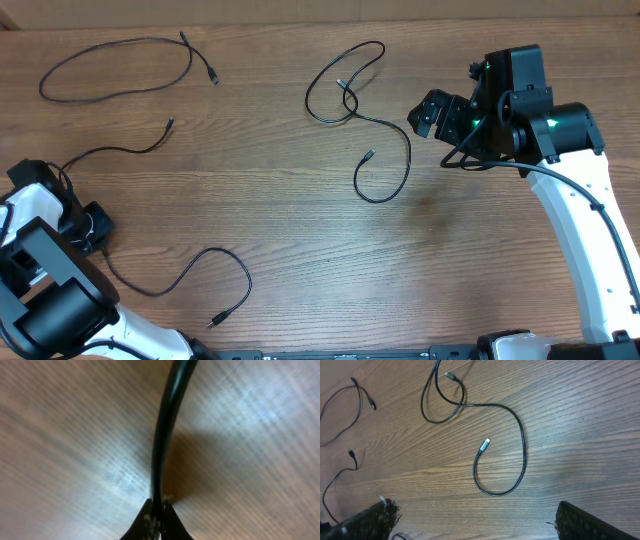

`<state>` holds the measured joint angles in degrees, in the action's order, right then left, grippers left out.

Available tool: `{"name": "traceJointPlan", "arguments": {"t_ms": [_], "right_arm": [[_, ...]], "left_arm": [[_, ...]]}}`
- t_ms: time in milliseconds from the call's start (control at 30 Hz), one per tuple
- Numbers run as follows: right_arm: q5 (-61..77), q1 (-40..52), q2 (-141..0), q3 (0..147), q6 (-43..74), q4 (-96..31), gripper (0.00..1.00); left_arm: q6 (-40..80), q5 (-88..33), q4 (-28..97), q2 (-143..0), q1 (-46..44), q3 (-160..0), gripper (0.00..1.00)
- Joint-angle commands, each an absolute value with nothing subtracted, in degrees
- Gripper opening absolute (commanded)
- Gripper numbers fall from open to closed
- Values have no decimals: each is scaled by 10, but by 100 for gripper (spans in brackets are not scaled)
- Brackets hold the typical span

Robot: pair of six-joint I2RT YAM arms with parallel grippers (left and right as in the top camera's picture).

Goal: Untangle cables

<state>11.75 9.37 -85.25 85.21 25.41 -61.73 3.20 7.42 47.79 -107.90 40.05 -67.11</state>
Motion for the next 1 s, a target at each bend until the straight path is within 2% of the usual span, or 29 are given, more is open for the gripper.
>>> {"name": "traceJointPlan", "arguments": {"t_ms": [0,100,267,400,467,700,900,967], "right_arm": [[114,93,-849,856,251,-616,100],[114,93,-849,856,251,-616,100],[114,93,-849,856,251,-616,100],[114,93,-849,856,251,-616,100],[114,93,-849,856,251,-616,100],[114,93,-849,856,251,-616,100],[114,93,-849,856,252,-590,100],[144,93,-849,856,255,-563,100]], "left_arm": [[30,104,522,-1084,398,-755,4],[34,43,618,-1084,397,-886,4],[35,-345,713,-1082,397,-1091,4],[122,-546,764,-1080,389,-1198,4],[123,-641,819,-1075,370,-1251,4],[111,-637,915,-1056,298,-1281,4],[116,-607,961,-1056,177,-1281,4],[161,-577,964,-1056,143,-1281,4]]}}
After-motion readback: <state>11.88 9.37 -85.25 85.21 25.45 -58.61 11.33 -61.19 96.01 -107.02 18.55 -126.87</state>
